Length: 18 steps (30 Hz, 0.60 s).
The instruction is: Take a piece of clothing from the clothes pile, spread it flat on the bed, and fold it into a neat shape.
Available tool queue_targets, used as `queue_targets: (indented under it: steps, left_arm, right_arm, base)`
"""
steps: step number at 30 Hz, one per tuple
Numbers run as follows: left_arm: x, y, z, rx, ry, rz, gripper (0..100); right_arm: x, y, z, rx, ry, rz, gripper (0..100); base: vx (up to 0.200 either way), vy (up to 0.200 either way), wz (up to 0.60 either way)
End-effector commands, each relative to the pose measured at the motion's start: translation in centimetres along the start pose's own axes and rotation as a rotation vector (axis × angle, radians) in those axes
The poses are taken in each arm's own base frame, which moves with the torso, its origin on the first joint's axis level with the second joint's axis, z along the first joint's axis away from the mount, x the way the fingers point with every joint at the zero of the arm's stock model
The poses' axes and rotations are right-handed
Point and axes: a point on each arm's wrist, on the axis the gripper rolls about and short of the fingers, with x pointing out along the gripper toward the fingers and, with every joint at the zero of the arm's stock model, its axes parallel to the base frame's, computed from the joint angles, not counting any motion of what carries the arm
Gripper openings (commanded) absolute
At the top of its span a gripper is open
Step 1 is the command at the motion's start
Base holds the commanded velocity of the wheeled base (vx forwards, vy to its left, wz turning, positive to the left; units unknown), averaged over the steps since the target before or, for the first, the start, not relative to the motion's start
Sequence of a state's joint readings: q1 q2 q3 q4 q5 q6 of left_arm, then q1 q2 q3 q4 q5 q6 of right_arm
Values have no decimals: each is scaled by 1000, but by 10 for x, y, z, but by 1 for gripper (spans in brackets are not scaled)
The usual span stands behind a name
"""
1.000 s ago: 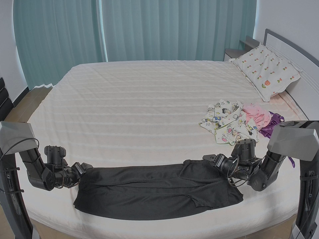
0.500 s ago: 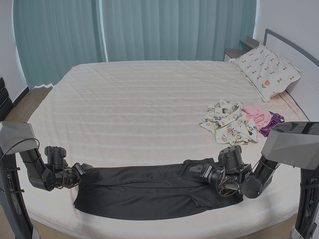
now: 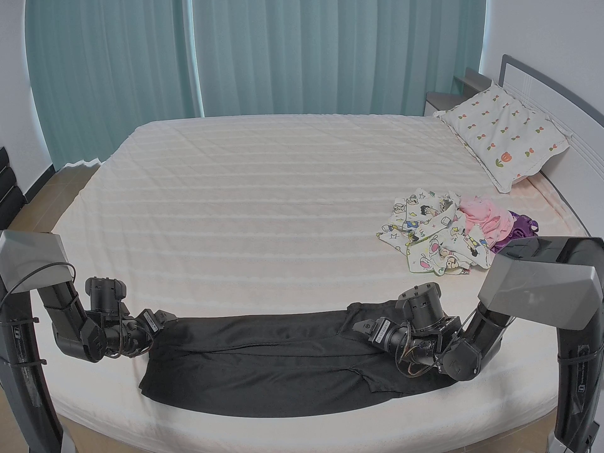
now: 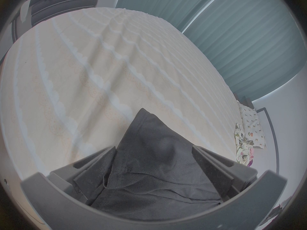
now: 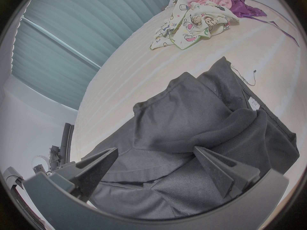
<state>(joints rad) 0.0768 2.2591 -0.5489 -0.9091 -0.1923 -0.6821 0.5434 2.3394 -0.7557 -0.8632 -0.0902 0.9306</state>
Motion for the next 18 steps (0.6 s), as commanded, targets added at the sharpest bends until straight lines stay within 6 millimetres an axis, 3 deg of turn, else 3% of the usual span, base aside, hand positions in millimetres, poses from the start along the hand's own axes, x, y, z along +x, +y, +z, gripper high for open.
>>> queue_targets:
  steps: [1,7,18]
  left_arm:
    - [2,0,-1,0,4,2,100]
    - [1,1,-1,0,4,5,100]
    - [2,1,-1,0,-1,8,100]
  right_arm:
    - [12,1,-3,-14,-7,-7,100]
    - [27,3,-1,-22,-39,-89,100]
    - [30,-3,-1,-63,-81,-144,100]
  base:
    - [0,0,0]
    - [0,0,0]
    - [0,0,0]
